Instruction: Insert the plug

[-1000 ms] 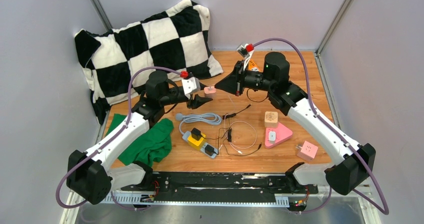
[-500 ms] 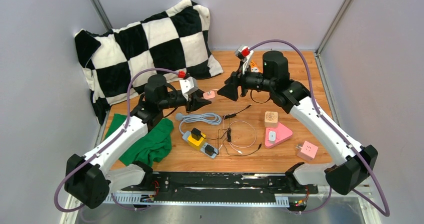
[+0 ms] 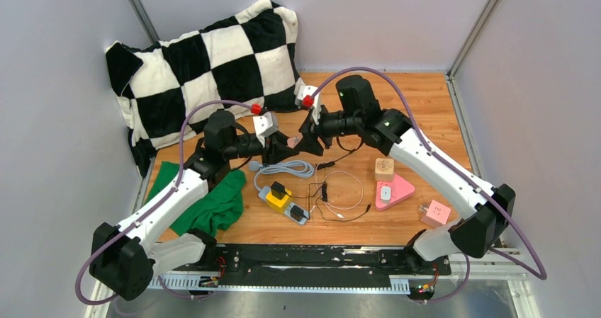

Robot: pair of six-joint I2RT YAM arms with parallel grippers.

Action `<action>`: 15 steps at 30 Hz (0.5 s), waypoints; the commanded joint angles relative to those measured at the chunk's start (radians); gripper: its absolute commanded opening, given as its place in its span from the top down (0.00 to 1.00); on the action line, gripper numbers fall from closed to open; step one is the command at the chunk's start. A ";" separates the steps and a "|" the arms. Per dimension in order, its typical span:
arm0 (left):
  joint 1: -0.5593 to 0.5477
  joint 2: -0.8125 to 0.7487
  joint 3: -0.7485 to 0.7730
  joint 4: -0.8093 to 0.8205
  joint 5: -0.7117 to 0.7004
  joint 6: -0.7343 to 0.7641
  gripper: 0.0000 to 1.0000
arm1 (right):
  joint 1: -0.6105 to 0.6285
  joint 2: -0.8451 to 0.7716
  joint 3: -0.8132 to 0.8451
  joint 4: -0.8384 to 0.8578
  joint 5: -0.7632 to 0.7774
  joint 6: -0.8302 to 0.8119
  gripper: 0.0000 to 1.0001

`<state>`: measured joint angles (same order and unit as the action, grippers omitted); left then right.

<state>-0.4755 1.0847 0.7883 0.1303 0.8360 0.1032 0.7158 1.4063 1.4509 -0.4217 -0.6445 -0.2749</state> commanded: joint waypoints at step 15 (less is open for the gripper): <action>-0.008 -0.039 -0.057 0.000 0.050 0.051 0.91 | 0.114 0.171 0.173 -0.302 0.108 -0.274 0.76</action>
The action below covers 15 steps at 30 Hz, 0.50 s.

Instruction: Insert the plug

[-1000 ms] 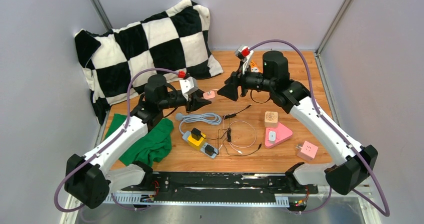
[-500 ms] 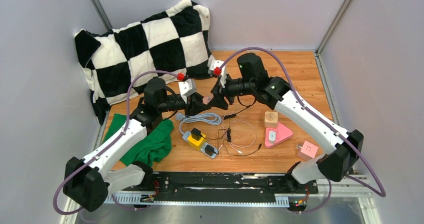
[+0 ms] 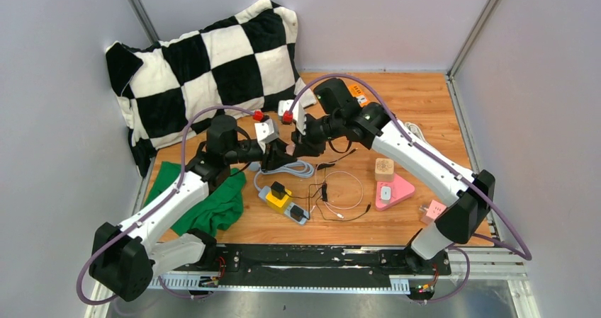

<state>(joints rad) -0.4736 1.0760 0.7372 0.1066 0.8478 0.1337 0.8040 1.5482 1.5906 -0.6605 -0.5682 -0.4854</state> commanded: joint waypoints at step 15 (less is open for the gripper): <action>-0.010 -0.199 -0.046 0.011 -0.170 0.003 0.13 | -0.048 -0.120 0.020 0.127 0.215 0.128 1.00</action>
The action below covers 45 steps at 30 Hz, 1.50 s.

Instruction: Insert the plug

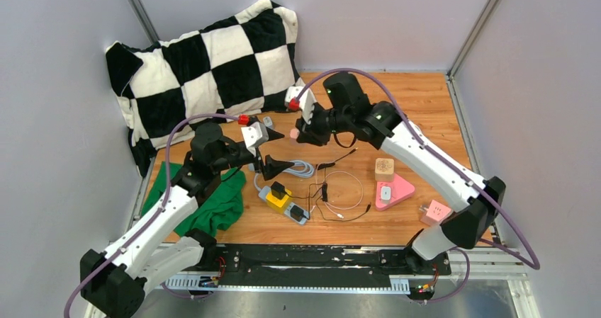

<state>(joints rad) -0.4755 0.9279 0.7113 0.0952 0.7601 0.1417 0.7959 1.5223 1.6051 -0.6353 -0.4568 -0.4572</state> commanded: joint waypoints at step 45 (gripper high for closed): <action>-0.008 -0.102 -0.025 -0.208 -0.466 -0.021 0.00 | -0.340 -0.095 0.136 0.900 0.661 0.173 1.00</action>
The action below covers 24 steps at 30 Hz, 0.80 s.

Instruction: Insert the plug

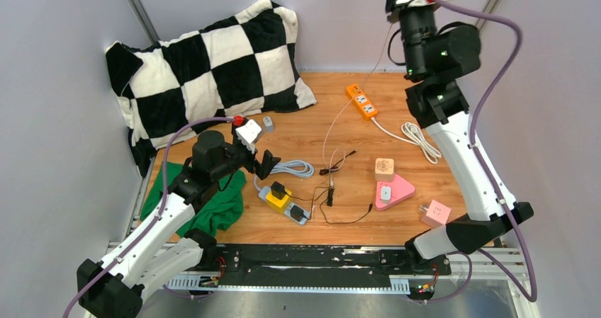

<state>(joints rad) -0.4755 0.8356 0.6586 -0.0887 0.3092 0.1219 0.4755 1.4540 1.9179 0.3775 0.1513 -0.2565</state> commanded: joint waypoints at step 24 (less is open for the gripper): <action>-0.008 -0.119 -0.054 -0.081 -0.017 -0.004 0.00 | -0.369 0.552 -0.085 -0.645 -0.396 0.098 1.00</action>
<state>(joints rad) -0.4755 0.7227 0.6117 -0.1501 0.3012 0.1009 0.1547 1.9537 1.7748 -0.2367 -0.1165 -0.2176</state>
